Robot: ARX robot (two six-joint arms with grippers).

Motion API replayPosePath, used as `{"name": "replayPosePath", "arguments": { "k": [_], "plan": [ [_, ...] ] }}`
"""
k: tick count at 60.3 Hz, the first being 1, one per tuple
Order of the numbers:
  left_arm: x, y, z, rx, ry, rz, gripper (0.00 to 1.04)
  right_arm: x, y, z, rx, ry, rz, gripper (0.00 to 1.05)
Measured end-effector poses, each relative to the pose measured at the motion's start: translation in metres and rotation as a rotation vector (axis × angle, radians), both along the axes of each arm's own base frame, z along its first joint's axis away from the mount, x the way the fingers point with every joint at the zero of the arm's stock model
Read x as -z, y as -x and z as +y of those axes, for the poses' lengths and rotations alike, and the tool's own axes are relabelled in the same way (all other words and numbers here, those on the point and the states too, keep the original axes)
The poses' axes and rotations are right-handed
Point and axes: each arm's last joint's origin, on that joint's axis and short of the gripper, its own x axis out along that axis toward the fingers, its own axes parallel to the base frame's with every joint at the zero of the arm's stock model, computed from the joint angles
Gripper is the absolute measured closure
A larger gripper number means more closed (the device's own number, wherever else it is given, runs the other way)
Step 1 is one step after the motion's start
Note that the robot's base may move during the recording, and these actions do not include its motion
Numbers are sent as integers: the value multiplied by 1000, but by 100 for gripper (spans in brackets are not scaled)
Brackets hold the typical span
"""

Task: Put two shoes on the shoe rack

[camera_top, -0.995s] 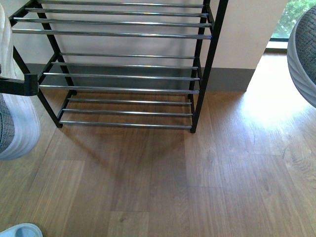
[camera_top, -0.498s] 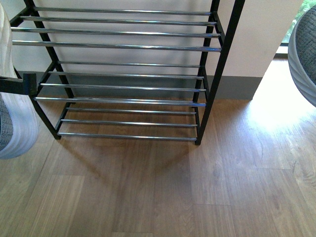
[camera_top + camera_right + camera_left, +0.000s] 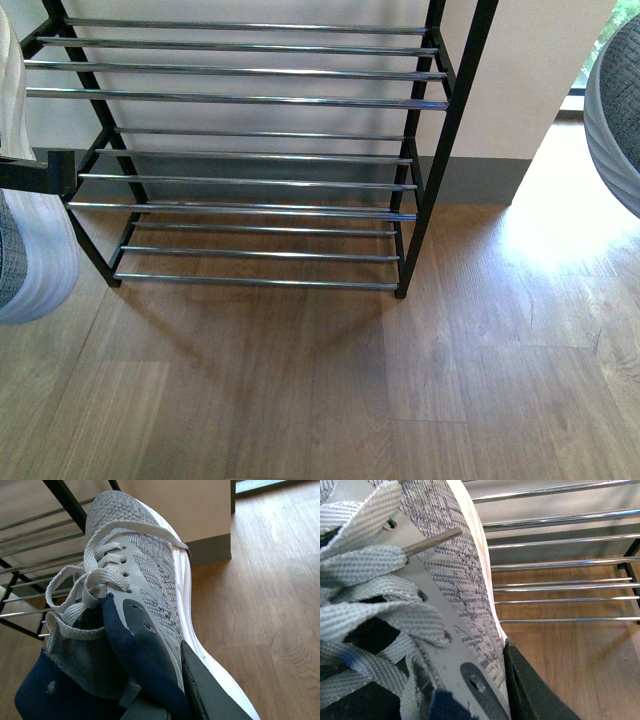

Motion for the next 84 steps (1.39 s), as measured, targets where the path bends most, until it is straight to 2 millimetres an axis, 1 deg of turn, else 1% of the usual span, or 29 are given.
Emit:
{"name": "replayPosePath", "arguments": {
  "k": [66, 68, 72, 77, 84],
  "plan": [
    [0, 0, 0, 0, -1, 1, 103, 0, 0, 0, 0, 0, 1, 103],
    [0, 0, 0, 0, 0, 1, 103, 0, 0, 0, -10, 6, -13, 103],
    [0, 0, 0, 0, 0, 1, 103, 2, 0, 0, -61, 62, -108, 103],
    [0, 0, 0, 0, 0, 1, 103, -7, -3, 1, -77, 102, -161, 103],
    [0, 0, 0, 0, 0, 1, 103, -26, -11, 7, -71, 63, -139, 103]
  ]
}}
